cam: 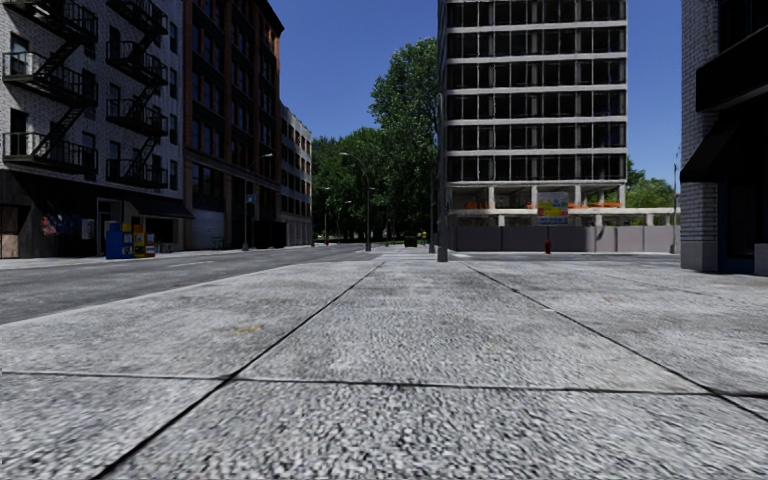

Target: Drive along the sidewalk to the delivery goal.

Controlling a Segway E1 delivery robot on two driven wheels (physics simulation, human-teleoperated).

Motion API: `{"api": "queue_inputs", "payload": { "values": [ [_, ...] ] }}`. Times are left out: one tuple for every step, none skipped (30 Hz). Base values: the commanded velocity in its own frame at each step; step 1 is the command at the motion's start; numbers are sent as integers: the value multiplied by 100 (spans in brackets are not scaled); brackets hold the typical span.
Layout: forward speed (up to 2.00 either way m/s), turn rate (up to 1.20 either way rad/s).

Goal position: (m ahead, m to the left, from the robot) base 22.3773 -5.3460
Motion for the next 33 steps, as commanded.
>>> {"api": "queue_inputs", "payload": {
  "values": [
    [192, 0],
    [192, 0],
    [192, 0],
    [192, 0],
    [195, 0],
    [195, 0],
    [196, 0],
    [196, 0],
    [196, 0],
    [196, 0],
    [197, 0],
    [197, 0],
    [198, 0],
    [198, 0],
    [198, 0],
    [194, 0],
    [194, 0],
    [200, 0],
    [200, 0],
    [200, 0],
    [200, 0],
    [200, 0],
    [200, 0],
    [200, 0],
    [200, 0],
    [200, 0],
    [200, 0],
    [200, 0],
    [200, 0],
    [200, 0],
    [200, 0],
    [200, 0],
    [200, 0]
  ]
}}
